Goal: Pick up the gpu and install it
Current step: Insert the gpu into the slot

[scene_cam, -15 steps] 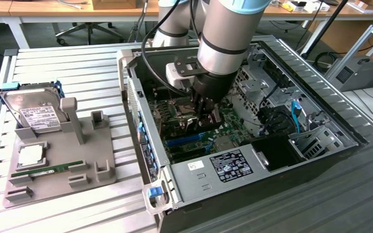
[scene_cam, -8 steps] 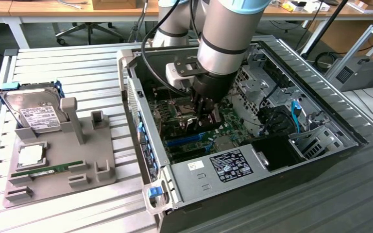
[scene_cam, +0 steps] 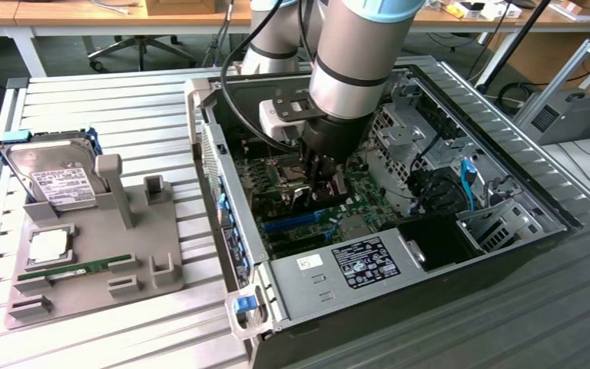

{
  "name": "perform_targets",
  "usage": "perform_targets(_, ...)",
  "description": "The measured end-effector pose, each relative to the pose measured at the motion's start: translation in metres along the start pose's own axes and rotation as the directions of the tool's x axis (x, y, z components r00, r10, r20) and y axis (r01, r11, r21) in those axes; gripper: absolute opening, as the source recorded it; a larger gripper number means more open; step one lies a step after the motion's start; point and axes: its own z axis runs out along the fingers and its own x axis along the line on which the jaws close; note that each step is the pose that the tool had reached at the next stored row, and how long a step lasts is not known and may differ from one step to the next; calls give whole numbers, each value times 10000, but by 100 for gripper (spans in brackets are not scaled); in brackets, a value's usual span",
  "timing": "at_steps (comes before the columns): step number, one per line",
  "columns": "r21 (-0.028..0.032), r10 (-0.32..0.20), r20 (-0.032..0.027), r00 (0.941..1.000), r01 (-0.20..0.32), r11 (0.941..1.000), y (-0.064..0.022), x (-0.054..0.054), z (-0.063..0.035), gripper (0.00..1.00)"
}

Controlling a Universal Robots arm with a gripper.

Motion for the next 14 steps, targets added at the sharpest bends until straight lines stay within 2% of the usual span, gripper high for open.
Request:
perform_targets(4,-1,0,-2,10000,0,10000,1,1,38,27)
perform_targets(14,1,-1,2,10000,1,10000,18,2,51,27)
